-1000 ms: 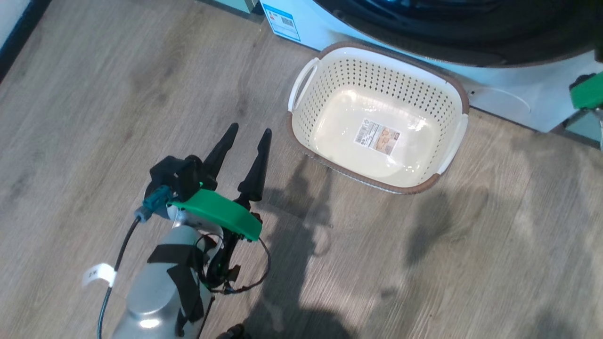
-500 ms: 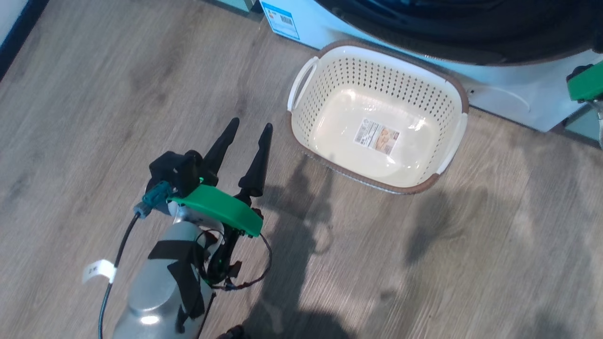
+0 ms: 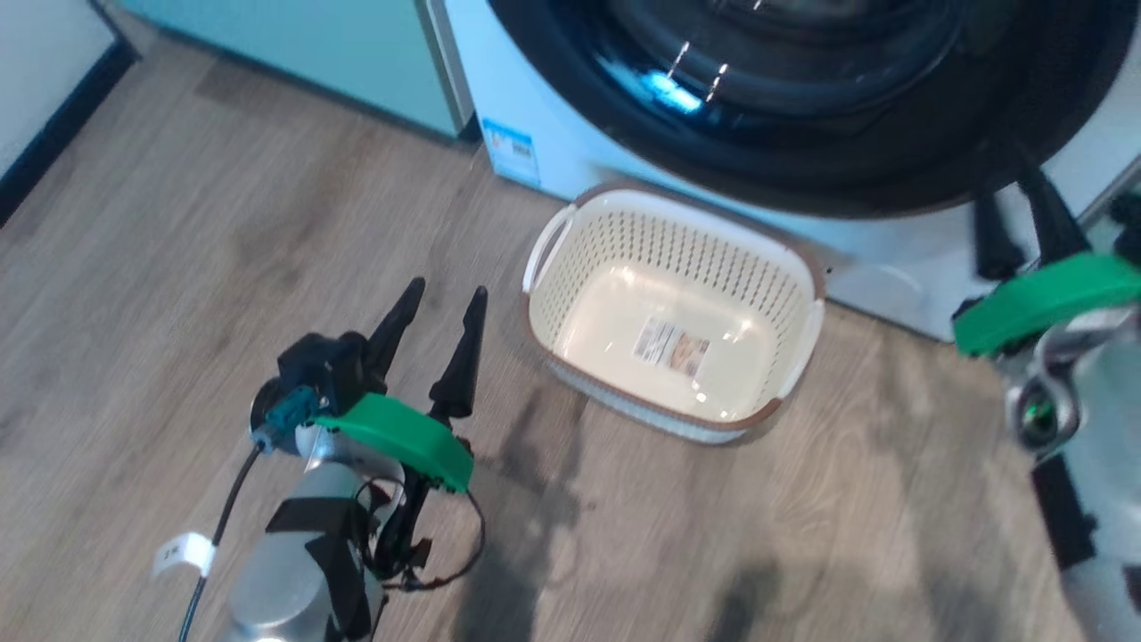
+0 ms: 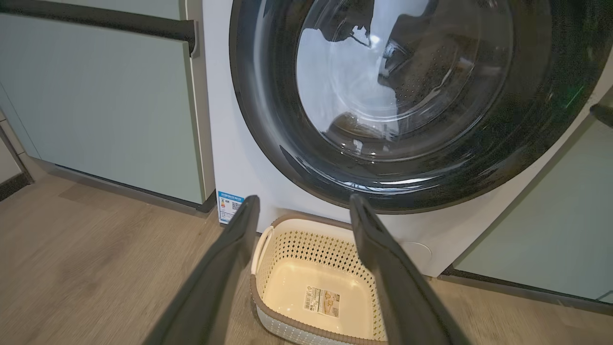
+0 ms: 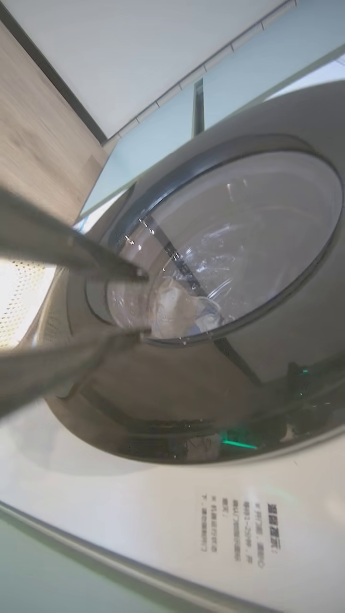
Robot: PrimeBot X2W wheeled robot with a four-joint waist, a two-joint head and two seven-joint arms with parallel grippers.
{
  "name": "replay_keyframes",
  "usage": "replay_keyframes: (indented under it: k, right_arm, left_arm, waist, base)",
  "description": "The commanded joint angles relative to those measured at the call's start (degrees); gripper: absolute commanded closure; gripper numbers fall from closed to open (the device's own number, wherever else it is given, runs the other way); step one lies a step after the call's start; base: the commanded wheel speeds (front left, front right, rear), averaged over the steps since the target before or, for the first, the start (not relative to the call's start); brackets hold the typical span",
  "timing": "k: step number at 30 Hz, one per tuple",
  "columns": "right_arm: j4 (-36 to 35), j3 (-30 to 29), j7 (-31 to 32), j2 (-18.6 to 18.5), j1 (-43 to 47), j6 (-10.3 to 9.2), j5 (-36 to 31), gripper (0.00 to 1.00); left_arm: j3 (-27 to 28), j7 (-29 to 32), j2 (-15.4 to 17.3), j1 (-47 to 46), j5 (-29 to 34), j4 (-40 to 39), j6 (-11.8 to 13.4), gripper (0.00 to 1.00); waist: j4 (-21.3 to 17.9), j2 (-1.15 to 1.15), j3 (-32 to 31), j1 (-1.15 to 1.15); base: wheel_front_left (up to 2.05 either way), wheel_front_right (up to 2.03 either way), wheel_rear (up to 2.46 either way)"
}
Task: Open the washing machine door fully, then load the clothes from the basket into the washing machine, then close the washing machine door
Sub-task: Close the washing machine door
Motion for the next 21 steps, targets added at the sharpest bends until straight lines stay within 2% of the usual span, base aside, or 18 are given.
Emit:
replay_keyframes:
  k: [1, 11, 21]
  right_arm:
    - [-2.4, 1.3, -0.4, 1.1, 1.0, -0.19, 0.6, 0.0]
    - [-6.1, -3.2, -0.4, 2.5, 12.3, -0.19, 0.7, 0.0]
    - [-13.3, -10.5, -0.4, 3.3, 22.0, -0.19, -2.5, 0.0]
  left_arm:
    - [2.2, -0.4, 1.6, -0.3, 0.8, -1.2, -0.1, 0.0]
    - [4.1, -0.4, 6.4, 1.5, 1.0, 1.7, -0.1, 0.0]
    - [6.7, -0.4, 9.2, 1.4, -0.3, 5.5, -0.1, 0.0]
  waist:
    - [-1.7, 0.0, -3.5, 0.01]
    - [-7.1, 0.0, -11.6, 0.01]
    - [-12.5, 0.0, -14.8, 0.01]
  base:
    - [0.0, 0.0, 0.0]
    - [0.0, 0.0, 0.0]
    - [0.0, 0.0, 0.0]
